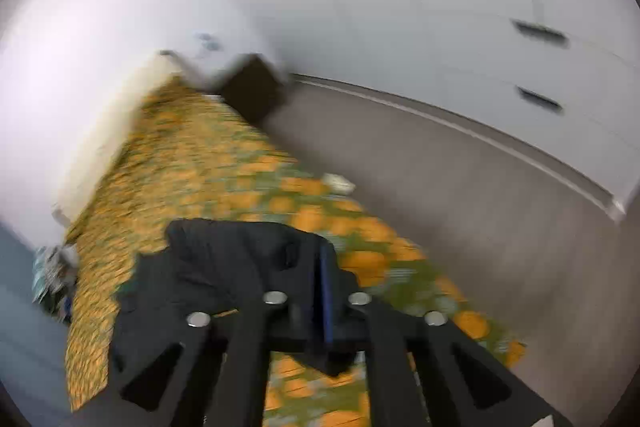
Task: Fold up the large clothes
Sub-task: 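Grasp the folded sleeve with the right tool and pull it outward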
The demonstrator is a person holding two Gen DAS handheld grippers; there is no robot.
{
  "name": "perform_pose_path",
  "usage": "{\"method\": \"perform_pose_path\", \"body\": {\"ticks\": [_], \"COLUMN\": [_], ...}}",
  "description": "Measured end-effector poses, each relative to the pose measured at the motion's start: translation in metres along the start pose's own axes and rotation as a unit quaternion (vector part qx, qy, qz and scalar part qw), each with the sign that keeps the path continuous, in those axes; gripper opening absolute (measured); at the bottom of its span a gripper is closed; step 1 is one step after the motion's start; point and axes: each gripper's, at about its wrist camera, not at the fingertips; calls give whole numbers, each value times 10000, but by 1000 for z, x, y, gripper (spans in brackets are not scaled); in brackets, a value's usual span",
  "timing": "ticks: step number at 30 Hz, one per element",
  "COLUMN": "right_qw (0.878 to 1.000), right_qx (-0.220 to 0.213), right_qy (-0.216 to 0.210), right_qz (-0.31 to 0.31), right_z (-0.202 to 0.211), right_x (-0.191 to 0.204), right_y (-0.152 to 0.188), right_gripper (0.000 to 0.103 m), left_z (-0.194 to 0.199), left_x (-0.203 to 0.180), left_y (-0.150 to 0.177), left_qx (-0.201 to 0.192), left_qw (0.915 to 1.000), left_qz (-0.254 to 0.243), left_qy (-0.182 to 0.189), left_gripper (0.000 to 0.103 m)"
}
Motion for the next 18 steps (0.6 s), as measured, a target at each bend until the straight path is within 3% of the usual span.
{"method": "perform_pose_path", "body": {"ticks": [3, 4, 6, 7, 8, 10, 12, 14, 18], "right_qw": [9982, 9970, 9969, 9977, 9987, 9992, 9992, 9965, 9760], "right_qx": [221, 272, 230, 206, 201, 180, 336, 572, 928], "right_qy": [558, 717, 734, 598, 325, -25, -137, -238, -852], "right_qz": [-3, 39, 174, 253, 338, 363, 164, -569, -1778], "right_z": [-31, -37, -36, -33, -31, -36, -55, -87, -146], "right_x": [-33, -39, -37, -31, -22, -18, -22, -42, -60], "right_y": [3, 5, 14, 19, 24, 31, 31, 35, 41], "right_gripper": [2, 6, 11, 32, 64, 80, 80, 80, 79], "left_z": [-2, -3, -7, -10, -13, -20, -25, -26, -27], "left_x": [1, 0, -1, -2, -4, -8, -11, -14, -16], "left_y": [-2, -2, -1, 0, -1, 0, 0, 1, 7], "left_qx": [-31, -33, -16, 7, 34, 123, 223, 234, 283], "left_qw": [9999, 9999, 9996, 9993, 9992, 9990, 9989, 9989, 9986], "left_qz": [-104, -164, -294, -361, -408, -434, -381, -332, -399], "left_qy": [-38, -12, 4, 5, 10, 38, 128, 229, 202], "left_gripper": [103, 103, 103, 103, 103, 103, 103, 103, 103]}}
Point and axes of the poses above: each gripper's, at about its wrist camera, not at the fingertips, and z roughly against the way its jaws point, x to its left, y to its underside, and after that the axes turned 3 degrees about -x, right-handed
